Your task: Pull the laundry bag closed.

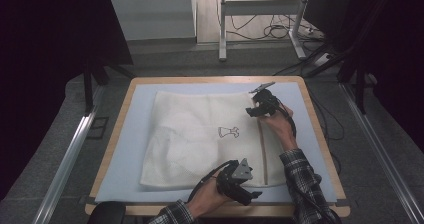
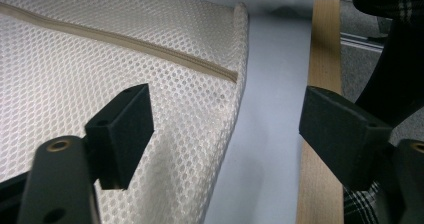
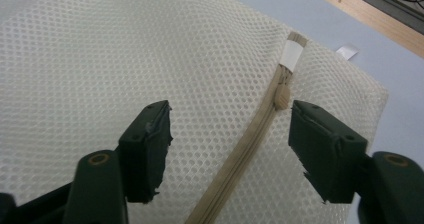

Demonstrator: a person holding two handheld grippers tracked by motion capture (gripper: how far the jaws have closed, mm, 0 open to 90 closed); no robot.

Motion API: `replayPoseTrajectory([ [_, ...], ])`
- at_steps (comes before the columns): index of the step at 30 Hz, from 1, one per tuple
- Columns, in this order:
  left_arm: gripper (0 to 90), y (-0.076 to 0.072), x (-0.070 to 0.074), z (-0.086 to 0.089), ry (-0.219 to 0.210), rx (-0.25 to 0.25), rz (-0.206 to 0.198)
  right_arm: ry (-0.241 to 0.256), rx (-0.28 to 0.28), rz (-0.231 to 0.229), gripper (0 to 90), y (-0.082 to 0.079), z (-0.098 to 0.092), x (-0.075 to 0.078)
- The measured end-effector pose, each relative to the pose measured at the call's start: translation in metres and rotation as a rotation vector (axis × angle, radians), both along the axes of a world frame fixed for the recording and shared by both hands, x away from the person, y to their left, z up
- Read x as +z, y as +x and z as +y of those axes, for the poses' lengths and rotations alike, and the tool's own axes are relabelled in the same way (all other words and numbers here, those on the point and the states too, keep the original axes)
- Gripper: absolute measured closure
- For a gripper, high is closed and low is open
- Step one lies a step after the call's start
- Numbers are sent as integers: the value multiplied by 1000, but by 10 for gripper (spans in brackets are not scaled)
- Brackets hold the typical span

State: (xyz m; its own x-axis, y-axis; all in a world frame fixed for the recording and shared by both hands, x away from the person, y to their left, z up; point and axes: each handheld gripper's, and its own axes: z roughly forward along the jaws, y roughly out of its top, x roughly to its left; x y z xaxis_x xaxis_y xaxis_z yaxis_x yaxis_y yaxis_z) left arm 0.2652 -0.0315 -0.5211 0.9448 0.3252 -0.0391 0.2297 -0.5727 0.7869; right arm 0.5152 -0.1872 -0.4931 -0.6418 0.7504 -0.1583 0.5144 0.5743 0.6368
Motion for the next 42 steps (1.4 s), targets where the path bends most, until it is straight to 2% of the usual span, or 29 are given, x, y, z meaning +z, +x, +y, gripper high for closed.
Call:
replayPoseTrajectory([
  [8,140,0,2,6,-18,22,43,30,-4,22,228,-9,-5,3],
  [13,107,0,4,11,-20,36,52,23,6,33,175,-16,-4,3],
  [22,67,0,11,26,7,65,15,41,44,26,111,-30,-1,8],
  [26,62,1,13,35,-2,77,17,49,65,29,112,-35,1,11],
  [32,57,1,11,47,8,94,14,67,87,72,89,-43,6,11],
  [42,39,-2,12,57,19,110,-10,82,123,70,20,-56,12,12],
])
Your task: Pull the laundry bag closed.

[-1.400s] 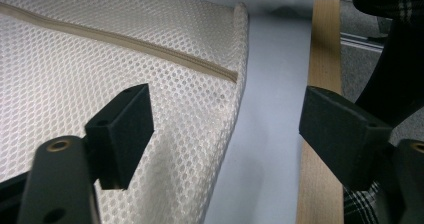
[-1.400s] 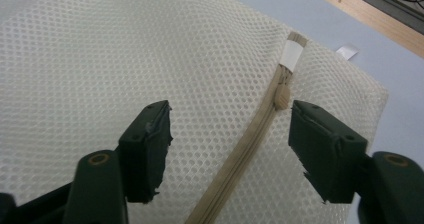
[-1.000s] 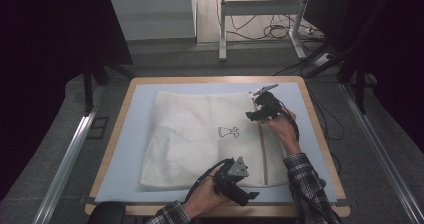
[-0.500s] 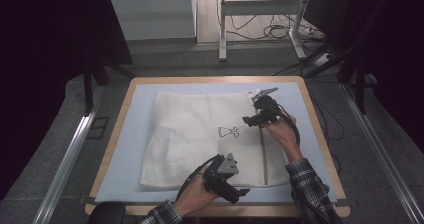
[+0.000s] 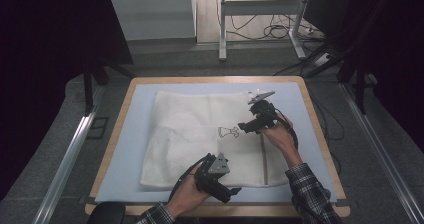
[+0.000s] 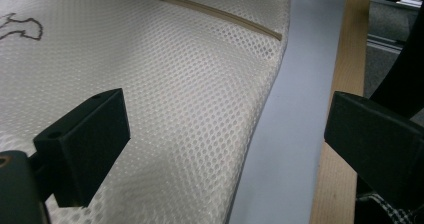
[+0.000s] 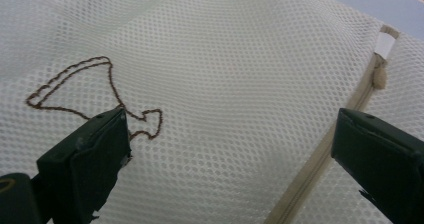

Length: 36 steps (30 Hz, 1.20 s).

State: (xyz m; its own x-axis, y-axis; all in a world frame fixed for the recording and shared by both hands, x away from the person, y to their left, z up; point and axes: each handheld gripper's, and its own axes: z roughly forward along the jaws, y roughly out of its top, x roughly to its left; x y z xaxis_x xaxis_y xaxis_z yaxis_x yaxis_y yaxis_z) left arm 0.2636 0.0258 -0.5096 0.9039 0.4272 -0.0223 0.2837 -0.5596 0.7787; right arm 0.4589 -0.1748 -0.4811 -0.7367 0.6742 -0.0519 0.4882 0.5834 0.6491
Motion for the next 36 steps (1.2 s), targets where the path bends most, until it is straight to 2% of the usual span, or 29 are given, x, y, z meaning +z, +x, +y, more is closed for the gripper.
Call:
replayPoseTrajectory([
  [1,37,0,0,2,13,-7,-4,3,1,2,17,-1,0,0],
  [7,33,-4,-2,5,28,-2,-13,28,14,-11,9,-10,-1,1],
  [14,33,-8,-1,10,20,6,-21,62,9,4,3,-21,-2,2],
  [23,33,-13,-1,16,24,9,-38,56,20,-30,0,-37,-5,3],
  [36,33,-15,0,28,2,43,-44,56,21,-62,1,-62,-17,6],
])
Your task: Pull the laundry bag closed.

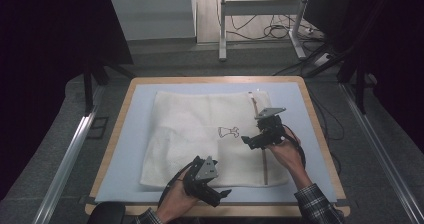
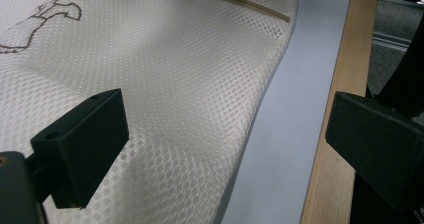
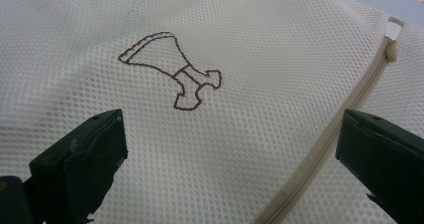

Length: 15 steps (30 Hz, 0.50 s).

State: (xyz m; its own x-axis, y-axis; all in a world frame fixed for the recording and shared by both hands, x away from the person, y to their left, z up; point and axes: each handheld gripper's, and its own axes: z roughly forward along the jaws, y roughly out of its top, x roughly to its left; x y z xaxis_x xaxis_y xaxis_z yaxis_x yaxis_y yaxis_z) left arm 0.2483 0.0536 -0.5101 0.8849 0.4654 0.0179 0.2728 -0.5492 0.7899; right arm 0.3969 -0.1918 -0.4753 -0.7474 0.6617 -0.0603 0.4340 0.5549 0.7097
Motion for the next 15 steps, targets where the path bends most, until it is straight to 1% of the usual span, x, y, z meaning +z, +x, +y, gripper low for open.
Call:
replayPoseTrajectory([
  [6,29,-2,-1,5,21,5,-20,-2,3,-3,1,-11,-3,-1],
  [13,28,-4,-1,10,19,13,-33,7,16,-10,1,-21,-3,-1],
  [15,28,-5,0,11,9,18,-32,9,22,-17,1,-24,-3,-2],
])
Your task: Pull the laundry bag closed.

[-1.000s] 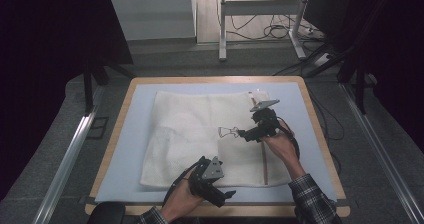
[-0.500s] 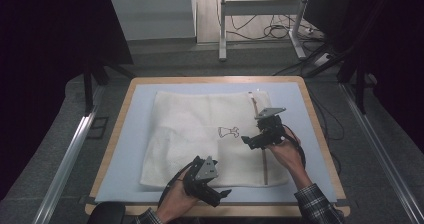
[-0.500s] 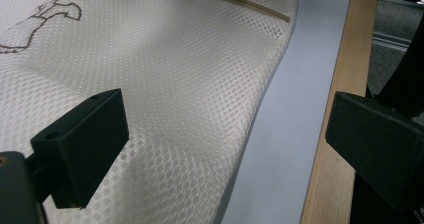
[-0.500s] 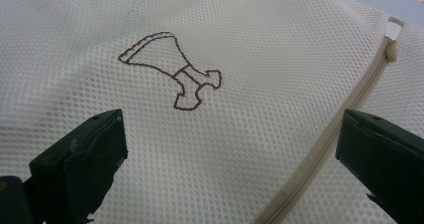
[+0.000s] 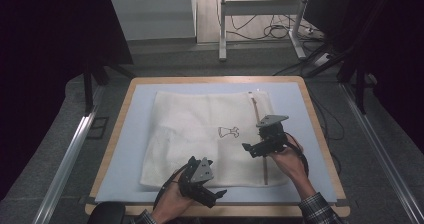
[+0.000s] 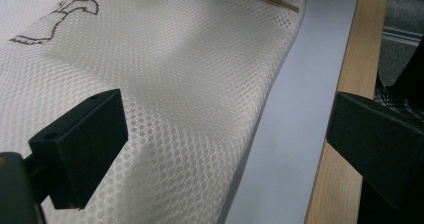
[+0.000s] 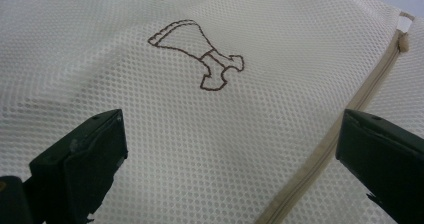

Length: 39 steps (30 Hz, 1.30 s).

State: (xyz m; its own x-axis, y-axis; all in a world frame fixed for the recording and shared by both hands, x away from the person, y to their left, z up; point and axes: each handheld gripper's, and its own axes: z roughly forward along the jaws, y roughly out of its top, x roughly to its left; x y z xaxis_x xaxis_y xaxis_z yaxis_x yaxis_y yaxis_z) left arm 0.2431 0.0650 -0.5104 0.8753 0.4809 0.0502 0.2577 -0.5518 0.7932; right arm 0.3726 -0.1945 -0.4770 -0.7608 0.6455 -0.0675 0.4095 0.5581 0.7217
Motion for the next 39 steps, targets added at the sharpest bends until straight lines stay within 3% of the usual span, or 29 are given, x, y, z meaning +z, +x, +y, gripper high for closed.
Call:
replayPoseTrajectory([
  [39,27,-8,2,33,-15,58,-9,10,60,3,27,-35,-7,-4],
])
